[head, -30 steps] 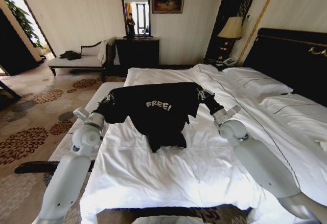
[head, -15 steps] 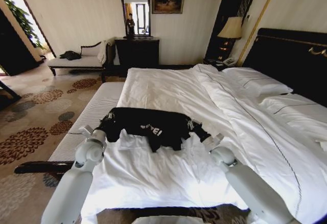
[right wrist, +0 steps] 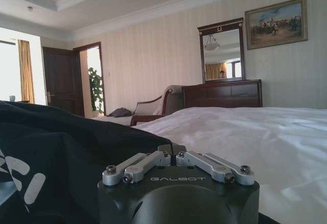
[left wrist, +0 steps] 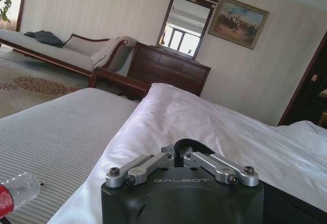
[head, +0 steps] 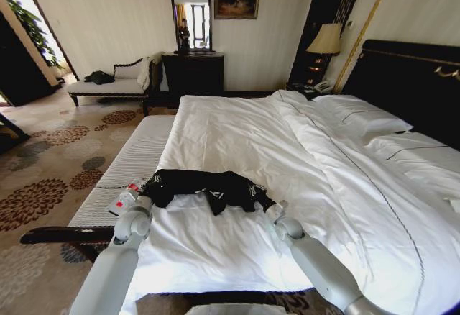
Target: Fold the clothes on the bed.
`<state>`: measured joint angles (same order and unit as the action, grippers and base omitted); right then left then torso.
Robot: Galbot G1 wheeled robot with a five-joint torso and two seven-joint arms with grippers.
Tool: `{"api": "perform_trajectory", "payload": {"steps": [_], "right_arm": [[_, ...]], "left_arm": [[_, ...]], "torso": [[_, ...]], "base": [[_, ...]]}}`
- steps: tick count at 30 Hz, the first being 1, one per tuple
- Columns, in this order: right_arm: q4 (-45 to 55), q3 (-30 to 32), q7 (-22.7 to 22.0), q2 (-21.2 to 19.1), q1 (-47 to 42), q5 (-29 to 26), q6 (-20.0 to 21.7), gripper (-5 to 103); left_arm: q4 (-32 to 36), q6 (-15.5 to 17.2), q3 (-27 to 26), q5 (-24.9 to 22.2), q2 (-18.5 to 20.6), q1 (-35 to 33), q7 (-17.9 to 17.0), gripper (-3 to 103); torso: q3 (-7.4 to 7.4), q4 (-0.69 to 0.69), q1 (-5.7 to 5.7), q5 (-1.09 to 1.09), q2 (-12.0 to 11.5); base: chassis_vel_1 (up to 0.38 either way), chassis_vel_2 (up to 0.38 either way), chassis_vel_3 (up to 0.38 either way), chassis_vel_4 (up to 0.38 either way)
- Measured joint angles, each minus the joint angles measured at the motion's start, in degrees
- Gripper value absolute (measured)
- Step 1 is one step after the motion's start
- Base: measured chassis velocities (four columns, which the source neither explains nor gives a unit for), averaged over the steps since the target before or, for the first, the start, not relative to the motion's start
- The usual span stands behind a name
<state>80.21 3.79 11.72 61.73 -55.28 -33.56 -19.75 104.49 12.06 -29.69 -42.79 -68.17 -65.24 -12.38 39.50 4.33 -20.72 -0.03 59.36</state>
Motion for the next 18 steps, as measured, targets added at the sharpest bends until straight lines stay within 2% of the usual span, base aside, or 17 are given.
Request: {"api": "perform_trajectory", "payload": {"steps": [1,3,6,7,10,12,16,17,18], "right_arm": [[0.8,0.2,0.9,-0.5,-0.6,-1.2,-0.2,6],[1.6,0.4,1.7,-1.0,-1.1,-2.5,-0.3,6],[5.5,1.6,4.9,-2.7,-3.6,-8.6,-0.4,22],[5.5,1.6,4.9,-2.7,-3.6,-8.6,-0.4,22],[8.7,3.0,6.2,-3.2,-6.2,-13.7,-0.1,38],[9.1,3.4,6.3,-3.2,-6.9,-14.3,0.1,38],[7.9,4.6,5.1,-2.8,-8.0,-14.0,1.1,60],[7.9,4.6,5.1,-2.8,-8.0,-14.0,1.1,60],[7.5,4.7,3.4,-2.6,-8.0,-13.9,1.8,65]], "left_arm": [[0.3,-0.1,-0.2,-0.4,0.1,0.1,0.0,2],[0.6,-0.3,-0.3,-0.9,0.3,0.1,0.1,2],[2.8,-1.1,-1.1,-2.7,1.7,-0.1,1.6,2],[2.8,-1.1,-1.1,-2.7,1.7,-0.1,1.6,2],[5.0,-1.8,-2.0,-3.8,2.9,-0.7,2.8,2],[5.8,-2.0,-2.3,-4.1,3.2,-0.9,3.2,2],[8.5,-2.3,-3.4,-4.9,4.2,-1.6,3.8,2],[8.5,-2.3,-3.4,-4.9,4.2,-1.6,3.8,2],[9.4,-2.3,-3.8,-5.1,4.5,-2.1,3.8,2]], "torso": [[0.00,0.01,0.00,-0.01,0.0],[0.00,0.01,0.00,-0.01,0.0],[0.00,0.01,0.00,-0.01,0.0],[0.00,0.01,0.00,-0.01,0.0],[-0.01,-0.01,0.00,0.00,0.0],[-0.01,-0.01,0.00,0.00,0.0],[0.00,0.00,0.01,0.01,0.0],[0.00,0.00,0.01,0.01,0.0],[-0.01,0.00,0.00,0.01,0.0]], "base": [[0.000,0.000,0.000,0.000],[0.000,0.000,0.000,0.000],[0.000,0.000,0.000,0.000],[0.000,0.000,0.000,0.000],[0.000,0.000,0.000,0.000],[0.000,0.000,0.000,0.000],[0.000,0.000,0.000,0.000],[0.000,0.000,0.000,0.000],[0.000,0.000,0.000,0.000]]}}
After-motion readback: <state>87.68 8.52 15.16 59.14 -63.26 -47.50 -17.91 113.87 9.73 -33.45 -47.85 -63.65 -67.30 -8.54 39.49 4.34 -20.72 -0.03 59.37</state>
